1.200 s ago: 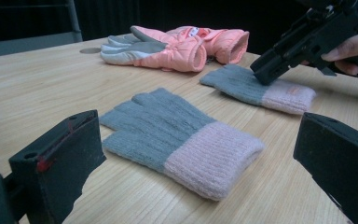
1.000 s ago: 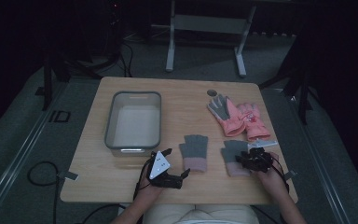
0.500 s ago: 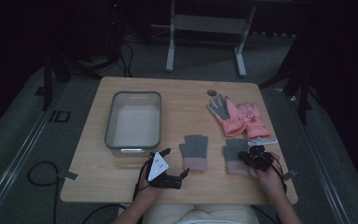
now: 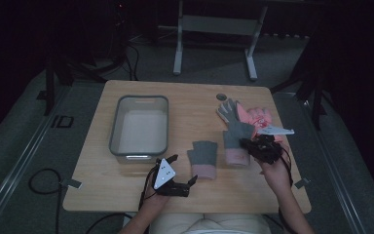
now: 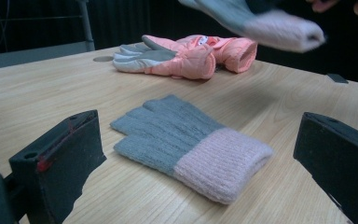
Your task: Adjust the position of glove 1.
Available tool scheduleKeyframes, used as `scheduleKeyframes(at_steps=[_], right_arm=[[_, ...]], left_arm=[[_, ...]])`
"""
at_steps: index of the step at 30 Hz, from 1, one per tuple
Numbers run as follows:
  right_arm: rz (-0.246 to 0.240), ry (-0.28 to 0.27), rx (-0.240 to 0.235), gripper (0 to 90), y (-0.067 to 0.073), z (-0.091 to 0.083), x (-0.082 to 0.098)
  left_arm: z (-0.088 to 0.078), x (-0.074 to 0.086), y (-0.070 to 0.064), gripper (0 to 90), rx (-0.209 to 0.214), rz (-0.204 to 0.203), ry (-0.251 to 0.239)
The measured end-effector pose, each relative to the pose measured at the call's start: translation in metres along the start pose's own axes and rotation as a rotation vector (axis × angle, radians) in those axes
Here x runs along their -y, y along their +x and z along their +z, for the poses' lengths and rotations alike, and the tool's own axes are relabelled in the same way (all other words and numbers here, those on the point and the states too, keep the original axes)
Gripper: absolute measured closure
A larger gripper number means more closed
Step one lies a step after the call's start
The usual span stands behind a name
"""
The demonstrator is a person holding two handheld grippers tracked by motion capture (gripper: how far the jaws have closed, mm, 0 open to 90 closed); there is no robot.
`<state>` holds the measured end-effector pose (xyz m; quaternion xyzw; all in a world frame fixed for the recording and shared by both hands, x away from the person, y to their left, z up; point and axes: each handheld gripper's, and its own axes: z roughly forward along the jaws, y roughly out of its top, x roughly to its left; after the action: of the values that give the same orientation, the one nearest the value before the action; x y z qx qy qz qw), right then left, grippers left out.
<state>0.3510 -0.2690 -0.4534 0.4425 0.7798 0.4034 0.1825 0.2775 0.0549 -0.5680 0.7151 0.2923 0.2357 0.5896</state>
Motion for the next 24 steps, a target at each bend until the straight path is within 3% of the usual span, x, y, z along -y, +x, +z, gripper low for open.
scheduleKeyframes(at_steps=[8,11,16,24], right_arm=[[0.016,-0.013,-0.051,84.9,0.031,0.022,-0.015],[-0.01,-0.003,-0.065,84.8,0.046,0.036,-0.016],[-0.018,0.037,-0.064,84.8,0.055,0.056,-0.009],[0.001,0.093,-0.103,84.8,0.067,0.077,0.007]], left_arm=[[0.001,0.0,-0.001,0.6,-0.017,0.009,0.006],[0.001,0.0,-0.002,0.6,-0.018,0.017,0.002],[0.001,0.0,-0.002,0.7,-0.015,0.017,0.002],[0.001,0.0,-0.003,3.1,-0.022,0.023,0.003]])
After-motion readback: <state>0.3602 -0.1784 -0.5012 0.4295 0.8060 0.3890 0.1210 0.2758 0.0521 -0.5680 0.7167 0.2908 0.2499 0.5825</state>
